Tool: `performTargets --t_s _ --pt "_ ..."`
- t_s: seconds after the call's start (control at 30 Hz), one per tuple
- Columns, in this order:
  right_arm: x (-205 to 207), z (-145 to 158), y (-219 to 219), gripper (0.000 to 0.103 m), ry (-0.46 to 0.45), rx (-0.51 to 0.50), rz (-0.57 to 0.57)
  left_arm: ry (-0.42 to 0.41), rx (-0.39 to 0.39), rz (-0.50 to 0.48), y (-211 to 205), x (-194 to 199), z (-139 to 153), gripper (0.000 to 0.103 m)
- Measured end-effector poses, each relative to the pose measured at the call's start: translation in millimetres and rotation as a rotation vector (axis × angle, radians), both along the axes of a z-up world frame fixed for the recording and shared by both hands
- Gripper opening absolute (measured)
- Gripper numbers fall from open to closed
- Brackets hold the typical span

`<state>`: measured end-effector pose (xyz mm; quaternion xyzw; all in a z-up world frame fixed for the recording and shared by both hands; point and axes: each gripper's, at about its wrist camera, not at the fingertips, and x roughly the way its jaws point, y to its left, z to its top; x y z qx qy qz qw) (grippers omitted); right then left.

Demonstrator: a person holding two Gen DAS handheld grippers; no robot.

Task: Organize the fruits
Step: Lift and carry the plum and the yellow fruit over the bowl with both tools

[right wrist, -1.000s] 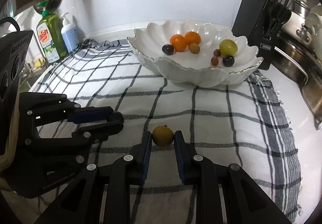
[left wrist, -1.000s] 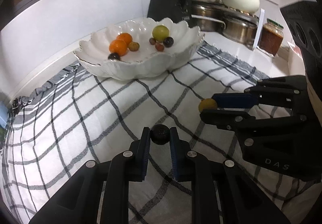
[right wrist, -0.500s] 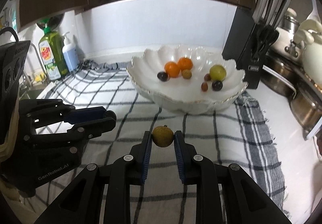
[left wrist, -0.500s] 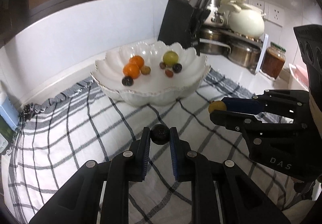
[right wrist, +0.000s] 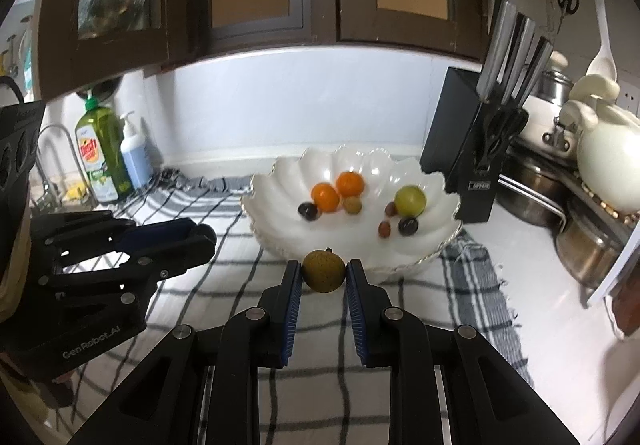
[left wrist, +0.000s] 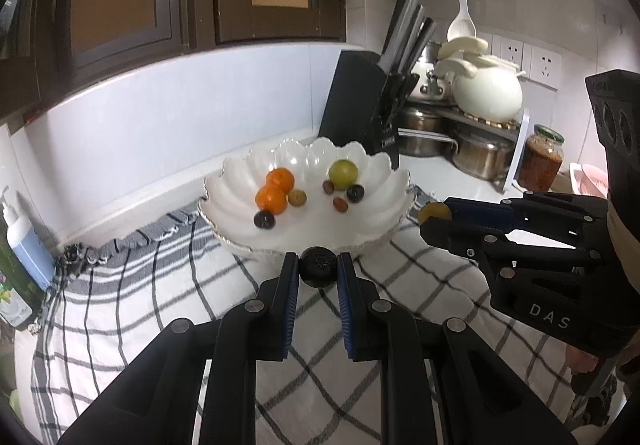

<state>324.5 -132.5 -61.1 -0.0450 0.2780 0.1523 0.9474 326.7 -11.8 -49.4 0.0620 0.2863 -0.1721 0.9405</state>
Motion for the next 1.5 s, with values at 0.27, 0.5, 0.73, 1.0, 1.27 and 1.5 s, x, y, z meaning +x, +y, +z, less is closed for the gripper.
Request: performTargets --t_s 0.27,0.5,0.73,1.0,1.27,1.5 --pt "13 18 -3 0.024 -0.074 0.001 -0.04 -0.076 -0.022 0.03 1 12 20 0.02" --pt "28 29 -1 0.024 -0.12 0.0 -0.052 -0.128 -0.03 0.065 2 32 33 0.02" --pt "48 33 -1 0.024 -0.112 0.016 -0.052 -0.138 -0.029 0.092 5 54 37 0.02" --pt "86 27 -4 0.024 -0.051 0.025 -0.076 -0.074 -0.042 0.094 3 93 32 0.02" --pt "120 8 -6 0.024 0.038 0.017 -0.095 0.047 -0.016 0.092 -5 136 5 0.02" --pt "144 -17 -8 0.024 0.154 0.008 -0.097 0.184 -0.01 0.092 -8 162 -23 0.02"
